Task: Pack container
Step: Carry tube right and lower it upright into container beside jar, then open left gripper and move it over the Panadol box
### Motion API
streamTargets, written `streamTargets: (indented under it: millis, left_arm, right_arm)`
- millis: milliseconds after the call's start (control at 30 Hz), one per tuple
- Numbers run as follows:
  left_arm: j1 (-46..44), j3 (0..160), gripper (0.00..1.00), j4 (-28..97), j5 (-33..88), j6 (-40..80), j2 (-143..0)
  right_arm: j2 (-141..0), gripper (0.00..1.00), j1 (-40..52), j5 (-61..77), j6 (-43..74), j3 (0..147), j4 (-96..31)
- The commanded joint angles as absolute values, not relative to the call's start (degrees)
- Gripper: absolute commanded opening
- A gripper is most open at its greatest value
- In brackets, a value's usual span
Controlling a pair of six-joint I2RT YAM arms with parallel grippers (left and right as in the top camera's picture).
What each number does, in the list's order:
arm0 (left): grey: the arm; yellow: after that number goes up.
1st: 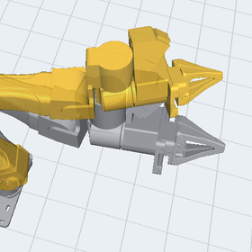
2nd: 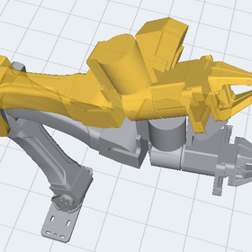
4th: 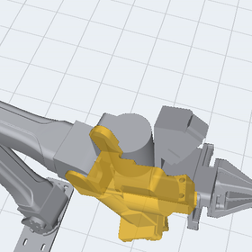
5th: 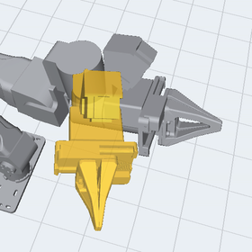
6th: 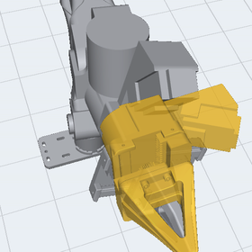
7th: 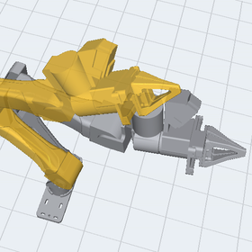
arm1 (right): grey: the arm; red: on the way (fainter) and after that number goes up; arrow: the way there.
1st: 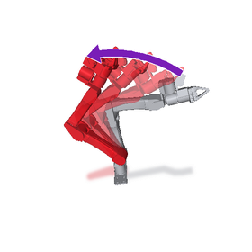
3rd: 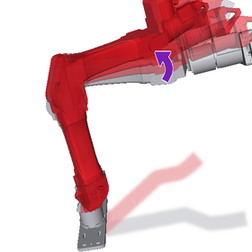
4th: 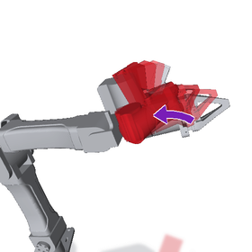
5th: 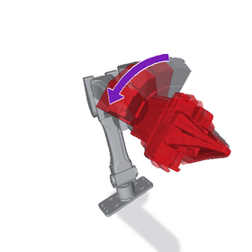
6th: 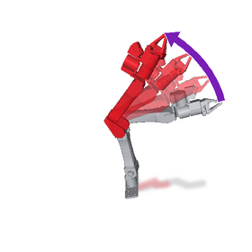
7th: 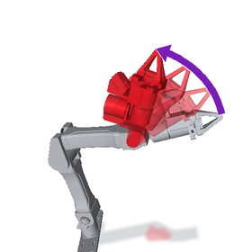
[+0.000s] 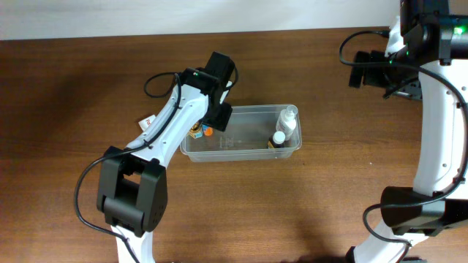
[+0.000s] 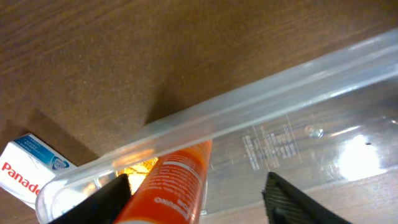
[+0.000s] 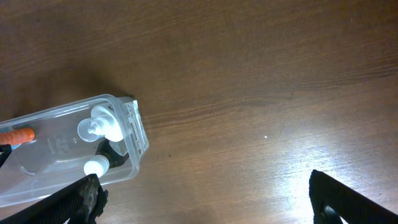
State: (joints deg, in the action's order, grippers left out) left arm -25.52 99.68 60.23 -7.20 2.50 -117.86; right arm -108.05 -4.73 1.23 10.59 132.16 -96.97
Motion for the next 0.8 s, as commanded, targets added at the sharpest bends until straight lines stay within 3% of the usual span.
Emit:
streamTargets:
  millis: [0,100,467,567,767]
  left_arm:
    - [-25.1,99.5,0.78,59.5,-7.7,2.3,-118.2]
    - [-25.1,100.5,0.87,59.7,-7.8,2.3,-118.1]
    - [-24.9,109.5,0.87,64.8,-8.4,2.3,-118.1]
    - [-24.9,118.2,0.99,72.9,-8.4,2.3,-117.9]
    - [-21.9,130.3,0.99,84.7,-8.4,7.1,-116.2]
  right_arm:
    - [-108.2,0.98,-4.9,1.5,11.0,132.6,-97.1]
    - [-108.1,0.98,-4.9,1.5,11.0,132.6,-97.1]
    - [-108.1,0.98,-4.9,1.5,11.0,132.6,-97.1]
    - [-108.1,0.98,-4.9,1.5,11.0,132.6,-97.1]
    - [-108.1,0.98,-4.9,1.5,11.0,132.6,-97.1]
